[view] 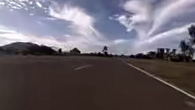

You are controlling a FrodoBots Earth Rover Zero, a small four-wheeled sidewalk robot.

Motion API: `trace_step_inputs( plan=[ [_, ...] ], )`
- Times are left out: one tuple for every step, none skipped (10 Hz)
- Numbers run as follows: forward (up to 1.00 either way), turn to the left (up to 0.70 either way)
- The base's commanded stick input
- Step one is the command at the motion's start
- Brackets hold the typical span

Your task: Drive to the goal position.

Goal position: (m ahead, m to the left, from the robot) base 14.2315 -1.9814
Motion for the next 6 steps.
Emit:
trace_step_inputs(
  plan=[
    [1.0, -0.37],
    [1.0, -0.37],
    [1.0, -0.39],
    [1.0, -0.4],
    [1.0, -0.4],
    [1.0, -0.4]
  ],
)
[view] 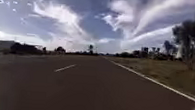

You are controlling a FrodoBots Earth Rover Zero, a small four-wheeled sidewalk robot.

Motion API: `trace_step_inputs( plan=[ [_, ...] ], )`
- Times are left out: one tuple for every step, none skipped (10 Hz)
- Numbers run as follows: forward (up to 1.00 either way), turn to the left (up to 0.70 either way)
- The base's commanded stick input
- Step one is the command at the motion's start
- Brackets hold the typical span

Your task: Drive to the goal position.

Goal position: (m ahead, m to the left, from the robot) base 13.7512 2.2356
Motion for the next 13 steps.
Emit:
trace_step_inputs(
  plan=[
    [1.0, -0.4],
    [1.0, -0.17],
    [1.0, -0.06],
    [1.0, 0.0],
    [1.0, 0.0],
    [1.0, 0.0],
    [1.0, 0.0],
    [1.0, 0.0],
    [1.0, 0.0],
    [1.0, 0.0],
    [1.0, 0.0],
    [1.0, 0.0],
    [1.0, 0.0]
  ],
)
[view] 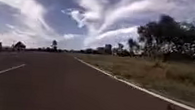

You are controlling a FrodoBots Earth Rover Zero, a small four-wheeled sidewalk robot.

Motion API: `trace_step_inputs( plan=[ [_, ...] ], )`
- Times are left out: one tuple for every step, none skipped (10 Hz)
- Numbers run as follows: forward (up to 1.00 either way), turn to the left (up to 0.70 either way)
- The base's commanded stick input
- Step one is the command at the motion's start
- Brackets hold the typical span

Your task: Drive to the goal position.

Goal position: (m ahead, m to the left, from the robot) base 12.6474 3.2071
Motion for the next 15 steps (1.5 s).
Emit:
trace_step_inputs(
  plan=[
    [1.0, 0.0],
    [1.0, 0.0],
    [1.0, 0.0],
    [1.0, 0.0],
    [1.0, 0.0],
    [1.0, 0.0],
    [1.0, 0.0],
    [1.0, 0.0],
    [1.0, 0.0],
    [1.0, 0.0],
    [1.0, 0.0],
    [1.0, 0.0],
    [1.0, 0.16],
    [1.0, 0.37],
    [1.0, 0.4]
  ],
)
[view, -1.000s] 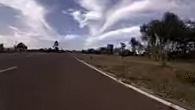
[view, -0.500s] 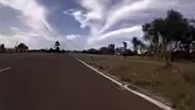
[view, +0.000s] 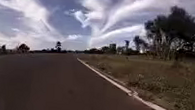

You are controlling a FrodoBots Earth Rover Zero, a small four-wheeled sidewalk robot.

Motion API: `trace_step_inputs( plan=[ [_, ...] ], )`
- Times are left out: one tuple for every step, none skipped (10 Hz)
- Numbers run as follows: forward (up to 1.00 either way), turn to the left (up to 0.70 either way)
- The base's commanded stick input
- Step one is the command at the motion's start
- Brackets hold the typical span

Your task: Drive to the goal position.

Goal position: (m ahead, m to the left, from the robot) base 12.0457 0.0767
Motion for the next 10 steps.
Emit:
trace_step_inputs(
  plan=[
    [1.0, 0.4],
    [1.0, 0.4],
    [1.0, 0.4],
    [1.0, 0.23],
    [1.0, 0.05],
    [1.0, 0.0],
    [1.0, 0.0],
    [1.0, 0.0],
    [1.0, 0.0],
    [1.0, 0.0]
  ],
)
